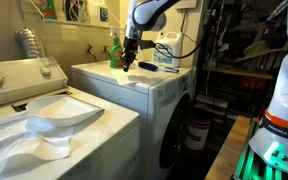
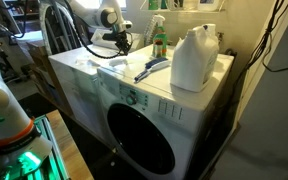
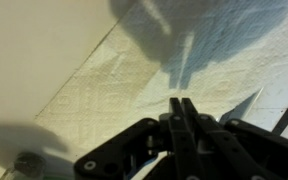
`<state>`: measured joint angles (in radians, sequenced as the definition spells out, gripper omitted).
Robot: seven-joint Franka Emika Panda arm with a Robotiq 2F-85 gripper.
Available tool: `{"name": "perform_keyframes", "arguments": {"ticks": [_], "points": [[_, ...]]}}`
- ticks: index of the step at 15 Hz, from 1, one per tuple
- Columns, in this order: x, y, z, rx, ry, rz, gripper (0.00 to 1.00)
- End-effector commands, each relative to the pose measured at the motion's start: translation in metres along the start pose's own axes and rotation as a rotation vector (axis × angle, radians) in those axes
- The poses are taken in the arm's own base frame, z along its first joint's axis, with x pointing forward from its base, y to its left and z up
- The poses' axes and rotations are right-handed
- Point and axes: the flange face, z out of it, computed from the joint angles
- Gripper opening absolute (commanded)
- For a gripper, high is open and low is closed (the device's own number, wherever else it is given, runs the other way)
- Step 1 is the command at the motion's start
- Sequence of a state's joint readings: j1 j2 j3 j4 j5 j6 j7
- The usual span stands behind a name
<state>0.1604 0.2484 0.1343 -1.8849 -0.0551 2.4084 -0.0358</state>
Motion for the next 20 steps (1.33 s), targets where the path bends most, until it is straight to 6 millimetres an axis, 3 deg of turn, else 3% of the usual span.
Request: {"name": "perform_keyframes", "arguments": {"ticks": [1, 6, 9, 20], "points": [[0.0, 0.003, -0.001, -0.031, -0.055, 0.002, 0.4], [-0.006, 0.01, -0.025, -0.073, -0.17, -0.011, 0.77], [0.0, 0.012, -0.028, -0.049, -0.186, -0.02, 0.99], [0.001, 0.018, 0.028, -0.065, -0.245, 0.079, 1.0]]}}
